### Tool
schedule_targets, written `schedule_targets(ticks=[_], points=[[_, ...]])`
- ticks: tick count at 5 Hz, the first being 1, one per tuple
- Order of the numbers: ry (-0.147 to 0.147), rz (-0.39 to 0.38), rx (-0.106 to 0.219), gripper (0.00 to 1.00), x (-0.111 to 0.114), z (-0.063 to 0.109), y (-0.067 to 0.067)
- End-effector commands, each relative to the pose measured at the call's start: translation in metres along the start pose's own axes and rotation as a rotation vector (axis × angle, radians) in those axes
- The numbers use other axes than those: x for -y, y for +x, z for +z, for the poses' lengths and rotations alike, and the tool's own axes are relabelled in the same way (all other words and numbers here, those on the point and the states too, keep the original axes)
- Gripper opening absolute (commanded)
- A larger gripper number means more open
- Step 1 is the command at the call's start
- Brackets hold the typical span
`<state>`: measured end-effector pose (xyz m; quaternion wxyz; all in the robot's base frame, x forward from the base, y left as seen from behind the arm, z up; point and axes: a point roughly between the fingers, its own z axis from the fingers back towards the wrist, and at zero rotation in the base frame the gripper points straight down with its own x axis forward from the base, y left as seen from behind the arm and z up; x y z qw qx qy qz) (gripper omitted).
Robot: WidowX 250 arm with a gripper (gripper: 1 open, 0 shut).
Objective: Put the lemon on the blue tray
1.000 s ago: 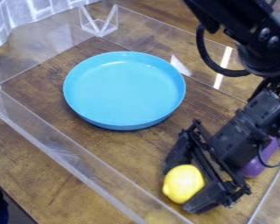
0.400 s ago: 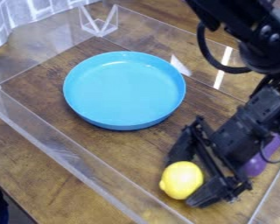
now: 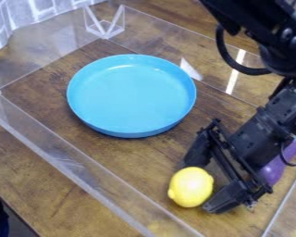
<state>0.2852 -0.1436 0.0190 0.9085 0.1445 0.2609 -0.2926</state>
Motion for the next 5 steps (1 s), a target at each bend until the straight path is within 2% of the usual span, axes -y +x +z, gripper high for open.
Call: schedule_targets(ticks=[1, 4, 5], points=[[0.030, -0.027, 0.050, 1.00, 0.003, 0.018, 0.005], [0.041, -0.036, 0.026, 1.00, -0.016, 0.004, -0.023], [0.035, -0.018, 0.019, 1.00, -0.018, 0.003, -0.030]])
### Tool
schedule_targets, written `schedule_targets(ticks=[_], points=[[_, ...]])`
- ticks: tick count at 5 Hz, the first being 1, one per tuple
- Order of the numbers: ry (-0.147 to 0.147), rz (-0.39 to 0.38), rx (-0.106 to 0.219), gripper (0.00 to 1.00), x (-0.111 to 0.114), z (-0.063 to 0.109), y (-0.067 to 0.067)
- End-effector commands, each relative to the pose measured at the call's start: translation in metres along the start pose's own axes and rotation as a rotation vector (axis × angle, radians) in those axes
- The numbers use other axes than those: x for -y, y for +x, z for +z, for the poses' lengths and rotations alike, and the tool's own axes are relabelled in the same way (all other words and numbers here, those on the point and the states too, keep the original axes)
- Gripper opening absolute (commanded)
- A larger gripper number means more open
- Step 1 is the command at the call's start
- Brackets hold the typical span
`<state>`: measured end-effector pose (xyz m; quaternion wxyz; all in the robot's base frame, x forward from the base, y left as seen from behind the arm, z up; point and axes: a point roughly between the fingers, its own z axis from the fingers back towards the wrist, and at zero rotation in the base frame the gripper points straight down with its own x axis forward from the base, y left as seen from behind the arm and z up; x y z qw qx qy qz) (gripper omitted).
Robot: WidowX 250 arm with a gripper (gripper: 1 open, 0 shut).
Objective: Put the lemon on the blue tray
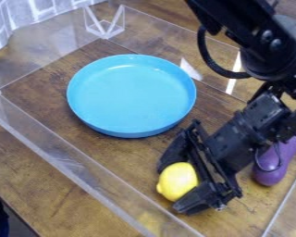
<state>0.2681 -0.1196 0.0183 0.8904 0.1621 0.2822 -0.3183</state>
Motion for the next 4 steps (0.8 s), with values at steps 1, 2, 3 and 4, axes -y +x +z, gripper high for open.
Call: schedule_targets(ticks=[1, 2, 3, 4], points=[[-0.010, 0.054, 0.061, 0.00, -0.008, 0.016, -0.014], [0.017, 0.019, 0.061, 0.00, -0.015, 0.014, -0.015], [0.043, -0.015, 0.059, 1.00, -0.022, 0.013, -0.017], [0.031, -0.001, 0.048, 1.00, -0.030, 0.008, -0.024]])
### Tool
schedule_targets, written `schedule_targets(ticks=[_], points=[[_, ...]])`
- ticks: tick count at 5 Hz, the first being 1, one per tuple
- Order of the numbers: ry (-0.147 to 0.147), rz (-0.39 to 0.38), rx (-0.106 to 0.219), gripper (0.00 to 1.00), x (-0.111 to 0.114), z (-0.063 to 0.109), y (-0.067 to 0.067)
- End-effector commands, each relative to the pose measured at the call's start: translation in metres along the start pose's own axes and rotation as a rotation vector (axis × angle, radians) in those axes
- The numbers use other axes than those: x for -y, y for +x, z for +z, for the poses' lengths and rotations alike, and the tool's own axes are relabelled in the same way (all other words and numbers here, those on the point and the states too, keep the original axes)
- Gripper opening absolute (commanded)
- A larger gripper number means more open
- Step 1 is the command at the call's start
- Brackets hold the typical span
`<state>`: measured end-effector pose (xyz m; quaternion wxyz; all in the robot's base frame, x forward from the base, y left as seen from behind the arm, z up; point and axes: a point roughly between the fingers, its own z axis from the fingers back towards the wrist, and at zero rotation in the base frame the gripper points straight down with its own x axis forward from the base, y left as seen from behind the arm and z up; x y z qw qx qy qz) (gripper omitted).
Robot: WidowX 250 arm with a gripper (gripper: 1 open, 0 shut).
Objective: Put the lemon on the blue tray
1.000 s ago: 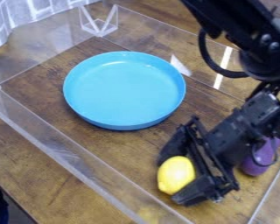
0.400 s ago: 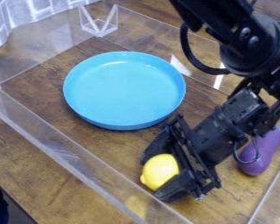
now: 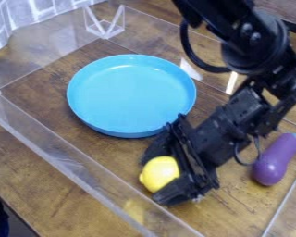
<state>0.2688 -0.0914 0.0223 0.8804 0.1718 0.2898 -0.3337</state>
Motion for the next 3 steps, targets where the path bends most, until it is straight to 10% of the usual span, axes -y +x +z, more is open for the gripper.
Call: schedule_targets(ticks=[1, 2, 3], points=[[-0.003, 0.045, 0.061, 1.00, -0.015, 0.009, -0.013], [-0.005, 0.055, 0.057, 0.00, -0.022, 0.004, -0.019], [-0.046, 0.117, 0.044, 0.00, -0.029, -0.004, -0.026]])
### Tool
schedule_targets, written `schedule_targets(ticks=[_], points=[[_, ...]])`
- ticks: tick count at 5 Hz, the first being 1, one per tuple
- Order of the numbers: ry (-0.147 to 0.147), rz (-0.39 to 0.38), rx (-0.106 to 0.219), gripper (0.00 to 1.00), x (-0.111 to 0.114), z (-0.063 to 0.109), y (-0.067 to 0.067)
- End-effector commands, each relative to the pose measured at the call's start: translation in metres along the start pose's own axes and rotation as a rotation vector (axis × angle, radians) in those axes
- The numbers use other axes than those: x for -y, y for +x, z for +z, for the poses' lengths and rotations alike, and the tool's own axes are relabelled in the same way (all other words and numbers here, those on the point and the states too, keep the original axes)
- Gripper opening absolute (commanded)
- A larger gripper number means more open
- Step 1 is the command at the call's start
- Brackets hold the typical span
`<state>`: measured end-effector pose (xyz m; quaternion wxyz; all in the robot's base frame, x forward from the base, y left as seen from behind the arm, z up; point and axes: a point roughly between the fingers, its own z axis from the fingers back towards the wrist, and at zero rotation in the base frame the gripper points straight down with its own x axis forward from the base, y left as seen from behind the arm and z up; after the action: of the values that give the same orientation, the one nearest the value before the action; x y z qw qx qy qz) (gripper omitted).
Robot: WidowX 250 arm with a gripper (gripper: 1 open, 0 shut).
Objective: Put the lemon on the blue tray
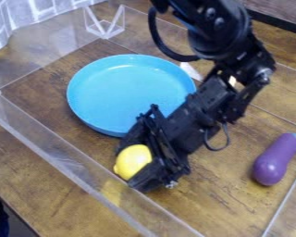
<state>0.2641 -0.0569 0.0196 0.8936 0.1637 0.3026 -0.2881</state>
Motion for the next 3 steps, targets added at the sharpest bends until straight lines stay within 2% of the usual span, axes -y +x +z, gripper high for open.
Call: schedule_targets(ticks=[1, 2, 3], points=[[-0.031, 0.095, 0.060, 0.00, -0.016, 0.010, -0.014], [-0.027, 0.093, 0.061, 0.00, -0.027, 0.007, -0.016], [-0.016, 0.097, 0.057, 1.00, -0.039, 0.002, -0.020]])
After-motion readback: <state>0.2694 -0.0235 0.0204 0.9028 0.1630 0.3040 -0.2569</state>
